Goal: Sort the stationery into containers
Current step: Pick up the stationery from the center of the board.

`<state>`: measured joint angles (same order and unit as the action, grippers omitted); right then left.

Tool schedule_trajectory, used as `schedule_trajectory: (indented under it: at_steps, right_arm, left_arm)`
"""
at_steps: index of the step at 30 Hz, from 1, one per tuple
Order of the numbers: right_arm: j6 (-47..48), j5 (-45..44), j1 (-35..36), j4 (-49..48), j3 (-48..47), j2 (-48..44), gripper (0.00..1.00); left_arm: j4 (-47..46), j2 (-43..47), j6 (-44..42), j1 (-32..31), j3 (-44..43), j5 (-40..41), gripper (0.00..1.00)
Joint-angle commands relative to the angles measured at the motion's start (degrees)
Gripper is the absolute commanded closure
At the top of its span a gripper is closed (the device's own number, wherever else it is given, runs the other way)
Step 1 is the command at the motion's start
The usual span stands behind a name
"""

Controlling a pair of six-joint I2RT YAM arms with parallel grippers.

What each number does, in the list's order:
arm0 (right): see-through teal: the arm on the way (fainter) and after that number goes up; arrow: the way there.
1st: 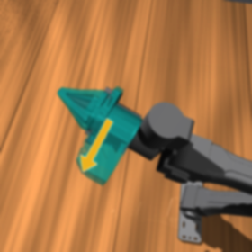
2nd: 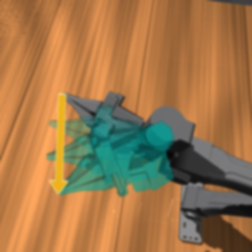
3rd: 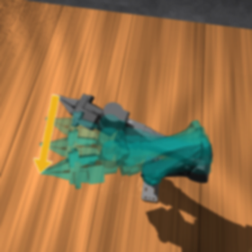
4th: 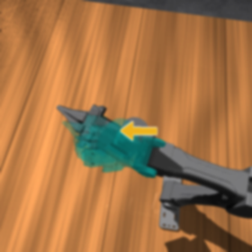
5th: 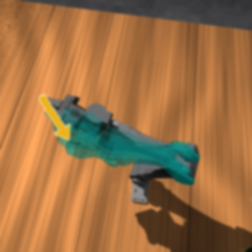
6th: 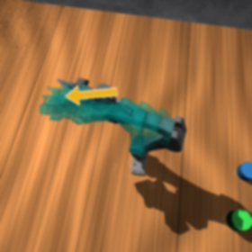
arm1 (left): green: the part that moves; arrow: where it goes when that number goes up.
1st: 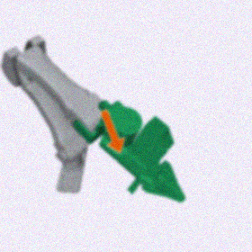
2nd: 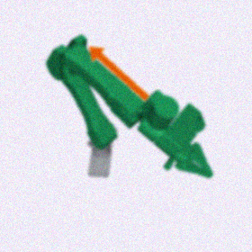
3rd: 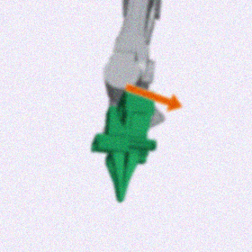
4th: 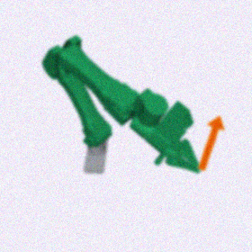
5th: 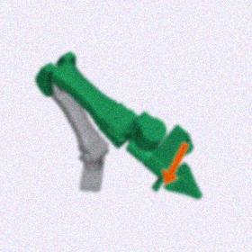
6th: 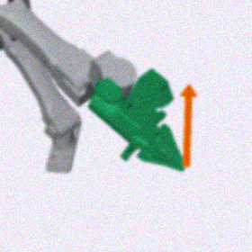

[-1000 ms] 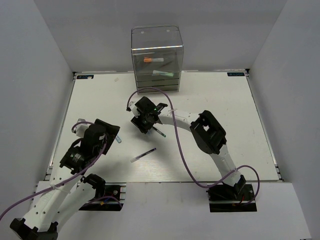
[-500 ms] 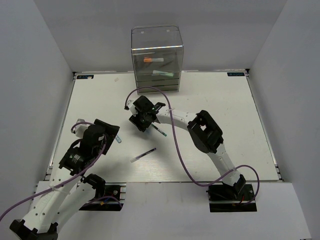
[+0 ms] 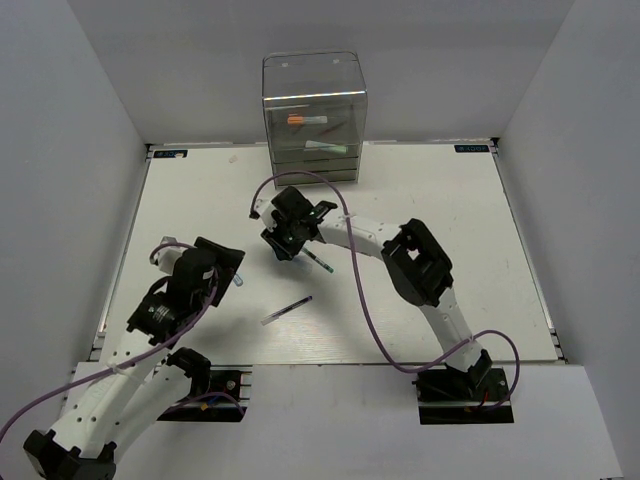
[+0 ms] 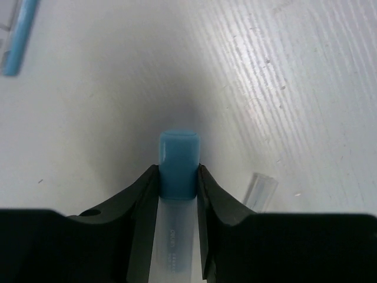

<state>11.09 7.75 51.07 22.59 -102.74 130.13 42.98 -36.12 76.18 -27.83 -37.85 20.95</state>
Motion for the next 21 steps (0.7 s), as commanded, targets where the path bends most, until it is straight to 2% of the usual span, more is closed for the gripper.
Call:
schedule_trajectory:
  at_steps: [1, 5, 11, 13, 15, 16, 21]
  right_arm:
    - [1.1, 9.5, -1.1, -0.4, 0.1, -9.4, 0.92]
    - [1.7, 10.4, -2.8, -0.5, 2.5, -18.1, 0.95]
    - [3.3, 4.6, -7.8, -2.5, 11.8, -26.0, 1.00]
    - [2.7, 3.2, -11.4, -3.7, 15.6, -27.8, 1.00]
    - [2.4, 1.9, -15.2, -4.9, 18.0, -29.7, 1.00]
    - [2.5, 1.4, -15.9, -7.2, 21.4, -31.2, 1.00]
    - [3.5, -0.2, -21.4, -10.9, 28.4, -36.3, 1.00]
  left_arm:
    - [-5.0, 0.1, 0.4, 0.3, 0.6, -0.1, 0.06]
    - [-12.8, -0.4, 0.4, 0.3, 3.3, -0.1, 0.06]
    - [-35.1, -6.5, 1.1, 0.3, 9.6, -3.2, 0.06]
    - [-44.2, -12.8, 1.1, 0.3, 10.2, -4.2, 0.06]
    - [-49.2, -18.3, 1.1, 0.3, 8.4, -5.9, 0.09]
    - [-51.5, -23.9, 1.1, 0.3, 7.4, -5.9, 0.10]
    - [-66.2, -39.1, -1.0, 0.3, -0.7, -8.6, 0.25]
